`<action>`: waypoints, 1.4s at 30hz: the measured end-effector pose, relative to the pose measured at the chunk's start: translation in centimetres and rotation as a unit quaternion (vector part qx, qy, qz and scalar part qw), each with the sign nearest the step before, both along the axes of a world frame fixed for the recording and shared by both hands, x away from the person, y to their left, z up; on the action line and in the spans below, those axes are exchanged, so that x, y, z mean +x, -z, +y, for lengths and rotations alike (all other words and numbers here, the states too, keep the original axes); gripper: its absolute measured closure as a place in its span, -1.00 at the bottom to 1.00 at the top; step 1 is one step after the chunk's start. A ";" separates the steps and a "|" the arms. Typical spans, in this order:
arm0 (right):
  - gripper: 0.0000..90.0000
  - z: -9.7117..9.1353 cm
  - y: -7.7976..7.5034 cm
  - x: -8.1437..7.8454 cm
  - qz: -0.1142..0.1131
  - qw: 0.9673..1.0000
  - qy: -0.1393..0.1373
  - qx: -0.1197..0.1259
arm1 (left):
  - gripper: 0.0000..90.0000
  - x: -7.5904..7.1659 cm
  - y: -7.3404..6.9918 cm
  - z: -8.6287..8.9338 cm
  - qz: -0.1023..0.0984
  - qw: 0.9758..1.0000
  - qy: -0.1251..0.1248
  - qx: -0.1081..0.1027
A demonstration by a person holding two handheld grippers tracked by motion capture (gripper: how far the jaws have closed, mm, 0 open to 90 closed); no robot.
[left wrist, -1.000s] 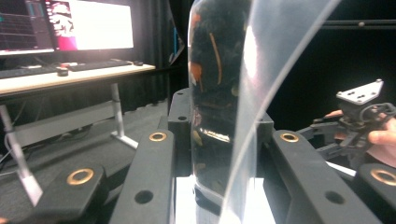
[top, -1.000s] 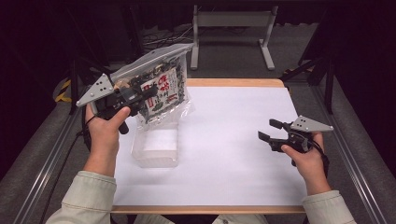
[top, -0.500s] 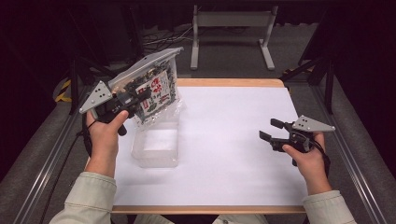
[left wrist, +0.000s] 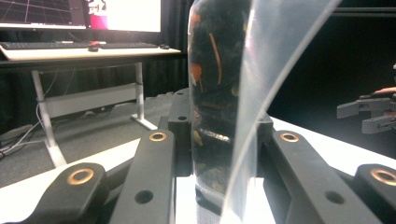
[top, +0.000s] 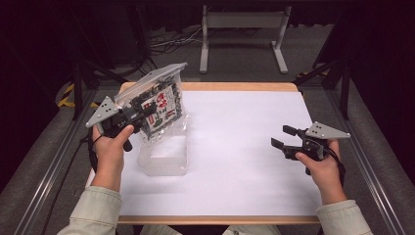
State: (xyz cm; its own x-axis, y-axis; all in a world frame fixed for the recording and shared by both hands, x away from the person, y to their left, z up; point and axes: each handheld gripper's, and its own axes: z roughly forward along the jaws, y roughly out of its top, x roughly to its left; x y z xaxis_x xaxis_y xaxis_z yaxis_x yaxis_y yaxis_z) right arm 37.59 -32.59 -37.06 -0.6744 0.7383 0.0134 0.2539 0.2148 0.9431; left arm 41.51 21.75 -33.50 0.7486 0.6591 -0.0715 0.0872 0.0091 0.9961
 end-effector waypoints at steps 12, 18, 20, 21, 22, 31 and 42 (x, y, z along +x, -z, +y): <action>-0.35 0.1 0.0 0.0 0.003 1.000 -0.002 0.004 | 0.59 -0.3 1.0 -0.5 0.037 0.999 0.005 0.030; -0.35 -0.1 0.3 0.1 0.010 1.000 0.001 0.009 | 0.59 -0.2 1.5 -0.1 0.044 0.999 0.002 0.026; -0.35 -0.1 0.4 0.2 0.012 1.000 0.001 0.012 | 0.59 -0.1 1.7 0.0 0.047 0.999 0.002 0.020; -0.35 -0.1 0.4 0.1 0.013 1.000 0.000 0.012 | 0.59 -0.1 1.8 0.1 0.052 0.998 0.001 0.018; -0.35 -0.1 0.4 0.1 0.013 1.000 0.000 0.012 | 0.59 -0.1 1.8 0.1 0.052 0.998 0.001 0.018; -0.35 -0.1 0.5 0.1 0.014 1.000 0.001 0.012 | 0.59 0.1 2.7 -0.9 0.061 0.996 0.000 0.057; -0.35 -0.1 0.7 0.0 0.017 1.000 -0.001 0.012 | 0.59 0.3 3.6 -0.8 0.068 0.996 0.002 0.063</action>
State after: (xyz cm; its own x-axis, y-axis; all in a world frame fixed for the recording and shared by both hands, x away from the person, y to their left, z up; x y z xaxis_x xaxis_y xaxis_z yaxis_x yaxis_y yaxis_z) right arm 37.64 -32.66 -37.81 -0.6744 0.7365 0.0535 0.2855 0.1933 0.9387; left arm 41.76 20.91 -37.11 0.7398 0.6669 -0.0892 0.2216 -0.1163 0.9682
